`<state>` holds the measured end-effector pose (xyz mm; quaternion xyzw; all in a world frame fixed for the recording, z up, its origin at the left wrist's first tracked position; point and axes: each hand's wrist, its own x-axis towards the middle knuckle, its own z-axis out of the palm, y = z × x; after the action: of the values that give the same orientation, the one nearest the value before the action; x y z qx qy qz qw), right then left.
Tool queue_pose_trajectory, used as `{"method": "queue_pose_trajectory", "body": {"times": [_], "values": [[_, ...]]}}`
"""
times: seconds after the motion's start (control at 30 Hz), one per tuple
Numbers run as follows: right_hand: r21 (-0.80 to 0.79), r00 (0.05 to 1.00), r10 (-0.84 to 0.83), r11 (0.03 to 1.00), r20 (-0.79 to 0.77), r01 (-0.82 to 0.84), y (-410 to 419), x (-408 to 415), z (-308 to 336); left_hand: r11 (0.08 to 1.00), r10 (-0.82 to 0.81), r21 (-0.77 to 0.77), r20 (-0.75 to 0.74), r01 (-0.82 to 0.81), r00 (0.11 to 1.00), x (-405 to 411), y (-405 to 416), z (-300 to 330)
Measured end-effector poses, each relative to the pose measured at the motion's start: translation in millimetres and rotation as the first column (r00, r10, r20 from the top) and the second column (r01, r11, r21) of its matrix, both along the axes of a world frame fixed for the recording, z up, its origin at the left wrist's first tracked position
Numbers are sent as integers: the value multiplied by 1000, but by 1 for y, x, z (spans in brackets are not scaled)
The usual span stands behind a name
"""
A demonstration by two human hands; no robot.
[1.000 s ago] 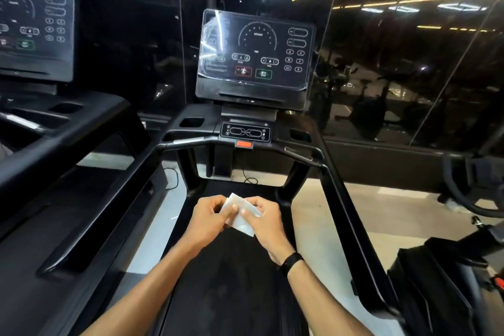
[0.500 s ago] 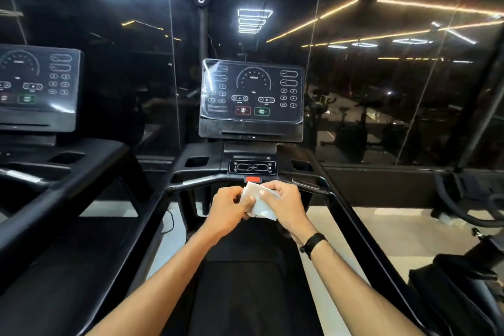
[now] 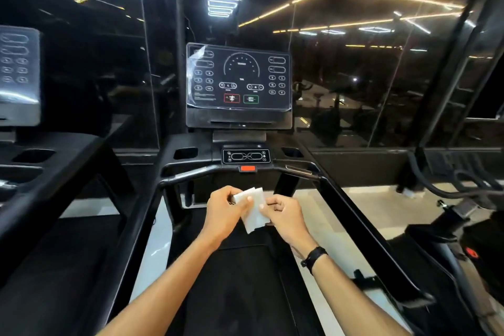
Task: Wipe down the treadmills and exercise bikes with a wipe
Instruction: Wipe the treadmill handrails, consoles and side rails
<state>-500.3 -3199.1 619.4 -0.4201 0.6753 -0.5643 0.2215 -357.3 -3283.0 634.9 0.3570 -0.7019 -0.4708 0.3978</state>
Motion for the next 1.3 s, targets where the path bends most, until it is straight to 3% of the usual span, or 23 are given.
{"method": "queue_pose_trajectory", "body": {"times": [0.17,0.27,0.63,0.8,1.0,1.17,1.3], "values": [[22,991,-99,995,94,97,27,-7,-7,962,-174,215,-8,171,985,-21,20,-24],[62,981,-168,985,95,163,48,-19,-11,935,-236,266,-26,234,971,-36,34,-39],[69,914,-393,919,100,387,151,-58,-14,894,-392,214,-51,393,919,-113,100,-31],[14,826,-558,829,82,559,239,-85,-2,796,-566,199,-91,572,819,-159,179,-17],[-59,685,-719,684,114,727,378,-86,0,623,-765,147,-92,768,637,-199,303,-13],[-57,563,-822,560,87,827,491,-62,6,516,-854,37,-55,856,517,-214,411,-10],[-84,474,-872,467,121,881,572,-39,17,408,-909,55,-66,911,411,-213,495,-6]]}}
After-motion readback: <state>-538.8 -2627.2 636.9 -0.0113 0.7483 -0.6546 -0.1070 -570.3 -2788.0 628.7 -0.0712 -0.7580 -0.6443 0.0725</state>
